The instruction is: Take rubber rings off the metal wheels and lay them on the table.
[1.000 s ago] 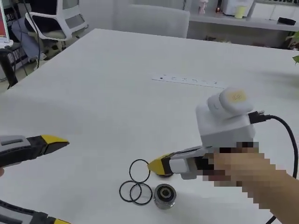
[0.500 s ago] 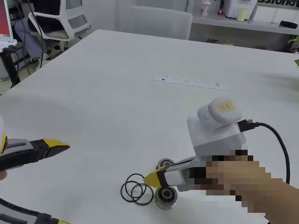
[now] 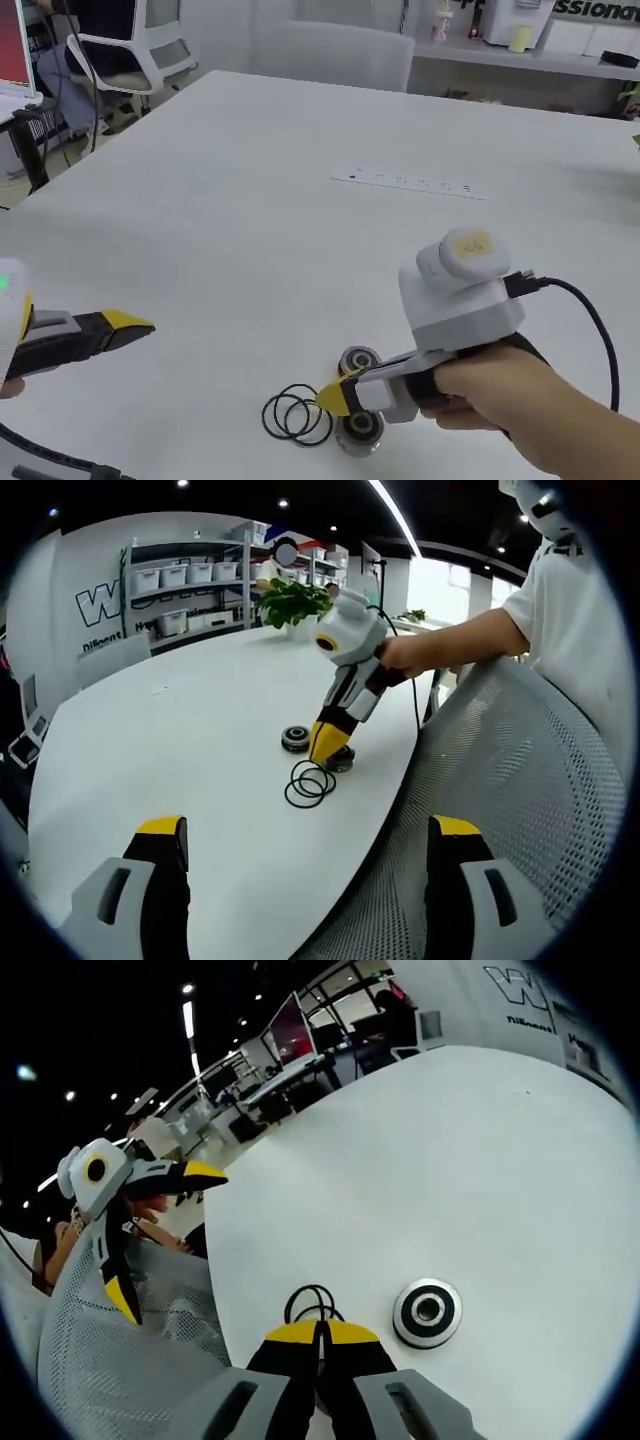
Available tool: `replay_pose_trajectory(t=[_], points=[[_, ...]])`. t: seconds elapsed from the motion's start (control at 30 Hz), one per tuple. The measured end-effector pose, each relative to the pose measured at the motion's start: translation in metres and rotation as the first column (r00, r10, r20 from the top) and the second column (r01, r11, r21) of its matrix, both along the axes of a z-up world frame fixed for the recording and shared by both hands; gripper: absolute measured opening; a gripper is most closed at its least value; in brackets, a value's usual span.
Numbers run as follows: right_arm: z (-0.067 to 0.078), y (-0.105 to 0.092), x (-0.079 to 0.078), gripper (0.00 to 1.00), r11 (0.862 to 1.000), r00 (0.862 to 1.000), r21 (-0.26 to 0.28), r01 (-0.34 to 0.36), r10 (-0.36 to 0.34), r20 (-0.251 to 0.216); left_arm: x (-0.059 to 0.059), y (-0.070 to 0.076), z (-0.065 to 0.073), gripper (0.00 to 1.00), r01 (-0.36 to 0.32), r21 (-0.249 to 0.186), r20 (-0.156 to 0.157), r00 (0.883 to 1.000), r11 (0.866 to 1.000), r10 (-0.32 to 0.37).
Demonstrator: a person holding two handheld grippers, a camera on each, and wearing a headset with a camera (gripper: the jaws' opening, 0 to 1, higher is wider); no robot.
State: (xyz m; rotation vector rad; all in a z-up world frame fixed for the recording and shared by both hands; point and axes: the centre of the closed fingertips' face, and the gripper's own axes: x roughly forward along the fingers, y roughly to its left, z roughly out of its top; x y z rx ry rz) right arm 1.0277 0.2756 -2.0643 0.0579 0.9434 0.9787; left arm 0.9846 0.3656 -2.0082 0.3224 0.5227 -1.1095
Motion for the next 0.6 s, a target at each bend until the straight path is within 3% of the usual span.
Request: replay_pose_trajectory(t=[0.2, 0.6], points=[[-0.0049, 0.0001, -0.0014, 0.00, 0.999, 1.000, -0.035, -0.019, 0.020, 0.016, -0.0012, 0.0013, -0.0039, 0.97, 0.009, 0.030, -0.002, 1.000, 1.000, -0.009], [-0.0089, -0.0009, 0.0013, 0.00, 0.996, 0.998, -0.076, -0.036, 0.040, 0.057, -0.0001, 0.0016, -0.0050, 0.97, 0.002, 0.022, -0.012, 1.000, 1.000, -0.002]])
